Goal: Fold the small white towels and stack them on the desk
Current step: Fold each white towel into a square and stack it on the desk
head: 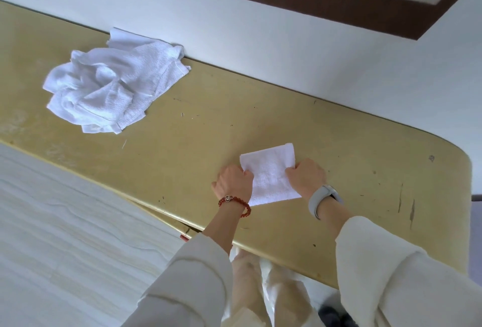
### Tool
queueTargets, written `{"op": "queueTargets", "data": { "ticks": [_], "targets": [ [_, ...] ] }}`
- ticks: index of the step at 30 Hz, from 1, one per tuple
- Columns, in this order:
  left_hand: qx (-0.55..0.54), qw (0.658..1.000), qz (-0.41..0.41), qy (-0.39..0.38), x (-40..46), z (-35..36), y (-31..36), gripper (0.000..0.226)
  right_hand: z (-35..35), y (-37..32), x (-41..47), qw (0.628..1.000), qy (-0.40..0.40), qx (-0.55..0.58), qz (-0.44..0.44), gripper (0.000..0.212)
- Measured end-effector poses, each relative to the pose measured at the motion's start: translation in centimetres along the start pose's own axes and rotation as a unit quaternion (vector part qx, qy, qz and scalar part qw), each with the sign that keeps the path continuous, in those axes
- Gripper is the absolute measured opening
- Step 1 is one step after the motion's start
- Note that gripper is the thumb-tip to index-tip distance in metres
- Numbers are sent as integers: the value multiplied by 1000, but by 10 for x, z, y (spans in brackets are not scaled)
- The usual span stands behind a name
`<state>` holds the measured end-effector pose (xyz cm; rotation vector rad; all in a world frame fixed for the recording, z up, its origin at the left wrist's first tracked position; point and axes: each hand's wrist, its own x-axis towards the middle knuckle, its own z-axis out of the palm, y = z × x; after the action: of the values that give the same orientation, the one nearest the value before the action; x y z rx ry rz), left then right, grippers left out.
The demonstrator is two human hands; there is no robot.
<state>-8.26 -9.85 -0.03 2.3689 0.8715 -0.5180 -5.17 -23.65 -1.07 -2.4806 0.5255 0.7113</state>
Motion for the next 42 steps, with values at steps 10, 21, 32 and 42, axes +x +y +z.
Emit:
{"op": "queueTargets", "data": {
  "ticks": [10,21,32,42],
  "targets": [
    [-527,848,-39,51,-56,-83,-56,5,-30,-55,-68,938,-65,282,-190,15],
    [-621,765,-67,154,-144,-243,-243,14,47,-221,-250,822,-417,280,-267,13],
    [-282,780,-94,550,-249,-368,-558,17,294,-327,-549,725,-110,80,-675,12],
    [-321,699,-222,599,-275,-464,-806,22,487,-444,-730,649,-282,105,-698,12]
  ]
}}
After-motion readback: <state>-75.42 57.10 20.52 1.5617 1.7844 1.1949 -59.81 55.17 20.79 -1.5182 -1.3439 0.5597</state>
